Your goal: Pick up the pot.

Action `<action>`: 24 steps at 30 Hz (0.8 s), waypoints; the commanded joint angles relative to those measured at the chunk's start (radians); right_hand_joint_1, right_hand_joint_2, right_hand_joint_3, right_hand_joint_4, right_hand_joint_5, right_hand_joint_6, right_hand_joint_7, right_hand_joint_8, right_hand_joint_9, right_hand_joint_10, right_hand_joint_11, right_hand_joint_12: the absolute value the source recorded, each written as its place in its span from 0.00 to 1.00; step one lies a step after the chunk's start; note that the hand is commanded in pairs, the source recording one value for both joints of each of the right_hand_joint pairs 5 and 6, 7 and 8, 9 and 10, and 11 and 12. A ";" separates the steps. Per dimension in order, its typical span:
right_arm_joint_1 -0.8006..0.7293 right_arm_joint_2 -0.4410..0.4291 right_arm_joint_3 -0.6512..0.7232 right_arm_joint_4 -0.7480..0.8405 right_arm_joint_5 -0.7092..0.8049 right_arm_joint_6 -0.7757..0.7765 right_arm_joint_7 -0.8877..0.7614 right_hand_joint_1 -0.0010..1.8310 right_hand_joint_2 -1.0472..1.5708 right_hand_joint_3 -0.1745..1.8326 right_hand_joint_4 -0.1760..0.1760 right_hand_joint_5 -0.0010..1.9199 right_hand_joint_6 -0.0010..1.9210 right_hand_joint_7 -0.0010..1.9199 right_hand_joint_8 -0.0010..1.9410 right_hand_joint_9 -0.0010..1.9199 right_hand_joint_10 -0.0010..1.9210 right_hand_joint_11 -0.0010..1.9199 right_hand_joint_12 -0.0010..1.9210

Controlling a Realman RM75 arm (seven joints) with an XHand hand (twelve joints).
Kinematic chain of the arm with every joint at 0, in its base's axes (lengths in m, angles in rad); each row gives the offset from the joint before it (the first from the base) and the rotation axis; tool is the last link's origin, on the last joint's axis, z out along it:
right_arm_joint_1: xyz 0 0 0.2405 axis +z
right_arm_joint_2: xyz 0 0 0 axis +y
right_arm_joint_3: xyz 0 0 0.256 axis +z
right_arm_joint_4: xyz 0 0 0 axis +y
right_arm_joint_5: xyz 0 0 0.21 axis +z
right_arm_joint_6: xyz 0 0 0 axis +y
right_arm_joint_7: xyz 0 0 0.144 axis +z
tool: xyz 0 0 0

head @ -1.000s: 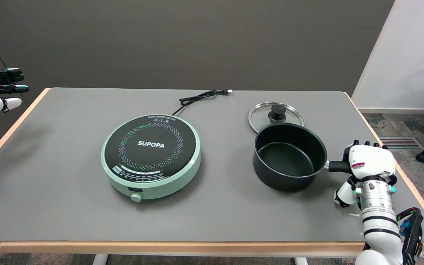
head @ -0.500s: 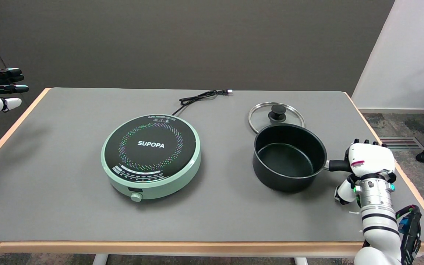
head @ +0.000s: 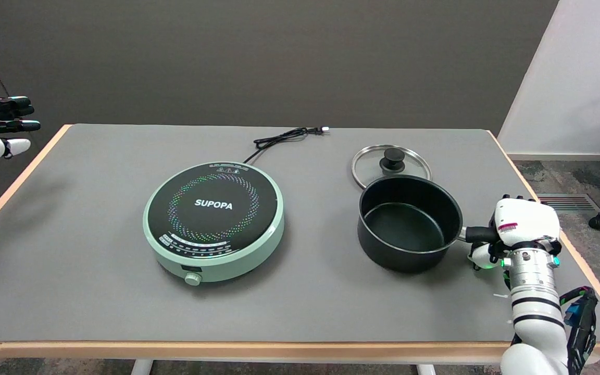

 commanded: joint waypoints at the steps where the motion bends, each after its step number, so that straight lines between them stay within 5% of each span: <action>1: 0.010 -0.003 -0.010 -0.005 0.039 0.017 -0.032 0.64 0.44 0.64 0.32 0.93 0.93 0.93 0.92 0.93 0.93 0.93 0.93; 7: 0.018 -0.006 -0.011 -0.014 0.047 0.025 -0.038 0.64 0.44 0.64 0.31 0.93 0.93 0.93 0.92 0.93 0.93 0.93 0.93; 12: 0.024 -0.006 -0.013 -0.016 0.051 0.025 -0.033 0.63 0.60 0.47 0.33 0.93 0.93 0.93 0.92 0.93 0.93 0.93 0.93; 18: 0.022 -0.004 -0.017 -0.021 0.074 0.042 -0.031 0.52 0.72 0.49 0.31 0.94 0.94 0.94 0.93 0.94 0.94 0.94 0.94; 24: 0.016 -0.006 -0.022 -0.023 0.074 0.056 -0.031 0.41 0.82 0.40 0.34 0.94 0.94 0.94 0.93 0.94 0.94 0.94 0.94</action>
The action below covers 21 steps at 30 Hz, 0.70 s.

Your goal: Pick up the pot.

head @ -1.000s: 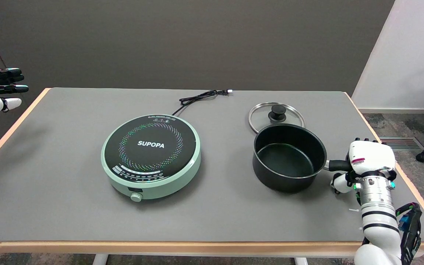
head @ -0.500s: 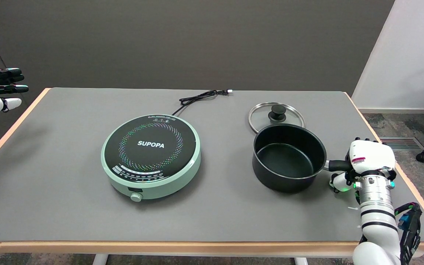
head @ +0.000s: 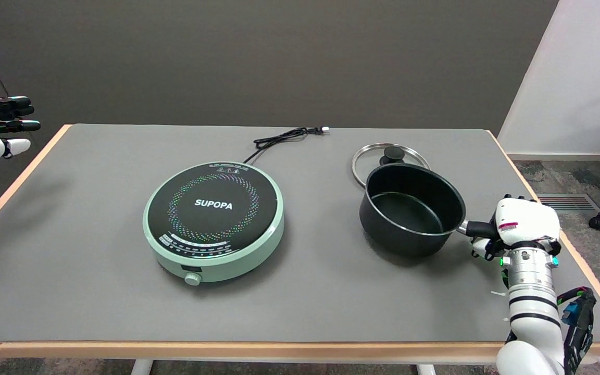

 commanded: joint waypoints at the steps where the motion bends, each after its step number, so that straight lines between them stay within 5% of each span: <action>1: -0.002 -0.002 -0.014 -0.010 0.024 0.039 -0.002 0.42 0.83 0.37 0.33 0.94 0.94 0.94 0.93 0.94 0.94 0.94 0.94; 9: -0.009 0.003 -0.021 0.006 0.020 0.049 -0.002 0.49 0.85 0.30 0.29 0.93 0.93 0.93 0.92 0.93 0.93 0.93 0.93; 21: -0.049 0.021 -0.092 0.058 -0.101 0.149 -0.001 0.52 0.85 0.42 0.29 0.93 0.93 0.93 0.92 0.93 0.93 0.93 0.93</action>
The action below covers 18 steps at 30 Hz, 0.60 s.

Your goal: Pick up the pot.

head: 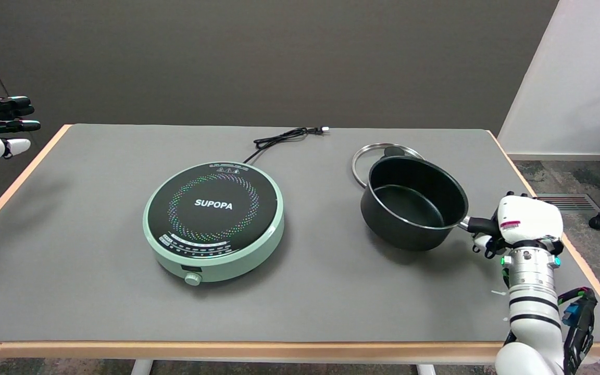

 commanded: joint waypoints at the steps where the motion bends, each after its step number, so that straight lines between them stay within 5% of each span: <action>1: -0.042 0.016 -0.078 0.047 -0.123 0.116 0.001 0.53 0.86 0.42 0.29 0.93 0.93 0.93 0.92 0.93 0.93 0.93 0.93; 9: -0.041 0.046 -0.131 0.122 -0.168 0.144 0.004 0.53 0.86 0.44 0.29 0.93 0.93 0.93 0.92 0.93 0.93 0.93 0.93; 18: 0.122 0.190 -0.143 0.234 -0.012 -0.085 0.006 0.53 0.88 0.43 0.28 0.93 0.93 0.93 0.92 0.93 0.93 0.93 0.93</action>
